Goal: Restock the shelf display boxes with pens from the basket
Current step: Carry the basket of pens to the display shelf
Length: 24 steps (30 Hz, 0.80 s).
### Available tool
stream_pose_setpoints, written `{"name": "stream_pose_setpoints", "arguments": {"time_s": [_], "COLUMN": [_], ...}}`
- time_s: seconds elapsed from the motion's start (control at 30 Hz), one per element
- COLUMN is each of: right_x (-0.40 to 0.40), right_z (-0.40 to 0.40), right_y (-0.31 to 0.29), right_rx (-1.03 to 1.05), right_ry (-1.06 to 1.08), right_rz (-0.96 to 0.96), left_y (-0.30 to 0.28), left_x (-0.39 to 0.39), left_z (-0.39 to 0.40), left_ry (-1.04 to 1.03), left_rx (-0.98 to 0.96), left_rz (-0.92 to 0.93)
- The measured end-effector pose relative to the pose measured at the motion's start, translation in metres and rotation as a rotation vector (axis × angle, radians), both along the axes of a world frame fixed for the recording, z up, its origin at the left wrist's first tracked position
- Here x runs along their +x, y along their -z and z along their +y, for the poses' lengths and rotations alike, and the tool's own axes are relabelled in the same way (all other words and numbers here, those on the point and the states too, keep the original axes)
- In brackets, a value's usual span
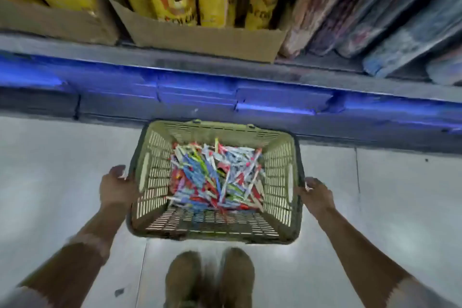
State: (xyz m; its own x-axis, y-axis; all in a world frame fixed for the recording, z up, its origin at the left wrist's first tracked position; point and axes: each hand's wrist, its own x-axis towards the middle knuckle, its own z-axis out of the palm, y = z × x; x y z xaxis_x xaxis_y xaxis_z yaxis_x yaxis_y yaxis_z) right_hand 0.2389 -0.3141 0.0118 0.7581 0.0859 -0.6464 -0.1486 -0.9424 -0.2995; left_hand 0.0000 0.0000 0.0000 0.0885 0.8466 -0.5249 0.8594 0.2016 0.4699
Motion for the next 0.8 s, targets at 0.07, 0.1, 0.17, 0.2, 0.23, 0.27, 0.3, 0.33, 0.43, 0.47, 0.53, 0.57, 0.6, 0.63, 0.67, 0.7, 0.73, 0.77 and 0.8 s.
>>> {"name": "stream_pose_setpoints", "arguments": {"time_s": [0.07,0.1,0.17,0.2,0.23,0.27,0.3,0.33,0.43,0.47,0.53,0.57,0.6,0.63,0.67,0.7,0.73,0.77,0.8], "right_x": [0.006,0.007,0.007,0.007,0.008,0.01,0.011,0.012,0.005,0.001,-0.007,-0.012,-0.017,-0.022,-0.027,-0.034,-0.04,-0.046,-0.054], "right_z": [0.004,0.006,0.009,0.009,0.008,0.008,0.006,0.003,-0.011,-0.018,-0.034,-0.043,-0.053,-0.064,-0.076,-0.088,-0.102,-0.116,-0.131], "right_y": [0.028,0.04,0.058,0.066,0.07,0.071,0.071,0.068,0.036,0.021,-0.018,-0.04,-0.063,-0.088,-0.114,-0.14,-0.166,-0.191,-0.217], "right_rx": [0.002,0.007,0.006,-0.017,-0.039,-0.056,-0.047,-0.031,0.003,0.0,-0.01,-0.008,-0.003,-0.006,-0.01,-0.013,-0.017,-0.023,-0.03], "right_ry": [0.058,0.103,0.195,0.208,0.213,0.218,0.232,0.239,0.234,0.238,0.268,0.282,0.292,0.306,0.333,0.364,0.4,0.437,0.474], "right_rz": [-0.007,-0.006,-0.003,-0.025,-0.048,-0.056,-0.052,-0.032,0.001,0.0,0.004,0.006,0.009,0.01,0.012,0.013,0.011,0.008,0.006], "left_y": [0.025,0.038,0.053,0.057,0.059,0.057,0.057,0.053,0.023,0.008,-0.032,-0.054,-0.078,-0.102,-0.128,-0.152,-0.177,-0.203,-0.23], "left_x": [0.004,0.005,0.007,0.005,0.004,0.004,0.002,-0.001,-0.013,-0.017,-0.021,-0.022,-0.021,-0.019,-0.015,-0.012,-0.007,-0.002,0.005], "left_z": [0.006,0.009,0.012,0.013,0.015,0.017,0.019,0.02,0.011,0.007,-0.002,-0.007,-0.012,-0.016,-0.021,-0.026,-0.032,-0.039,-0.048], "left_ry": [0.065,0.107,0.129,0.135,0.148,0.169,0.179,0.179,0.224,0.249,0.302,0.33,0.359,0.394,0.428,0.46,0.488,0.516,0.548], "left_rx": [-0.01,-0.012,-0.008,0.006,0.019,0.022,0.019,0.006,-0.01,-0.021,-0.043,-0.05,-0.054,-0.053,-0.054,-0.059,-0.067,-0.078,-0.092], "left_rz": [0.065,0.103,0.146,0.165,0.176,0.185,0.179,0.169,0.167,0.171,0.18,0.18,0.18,0.181,0.19,0.195,0.194,0.182,0.172]}}
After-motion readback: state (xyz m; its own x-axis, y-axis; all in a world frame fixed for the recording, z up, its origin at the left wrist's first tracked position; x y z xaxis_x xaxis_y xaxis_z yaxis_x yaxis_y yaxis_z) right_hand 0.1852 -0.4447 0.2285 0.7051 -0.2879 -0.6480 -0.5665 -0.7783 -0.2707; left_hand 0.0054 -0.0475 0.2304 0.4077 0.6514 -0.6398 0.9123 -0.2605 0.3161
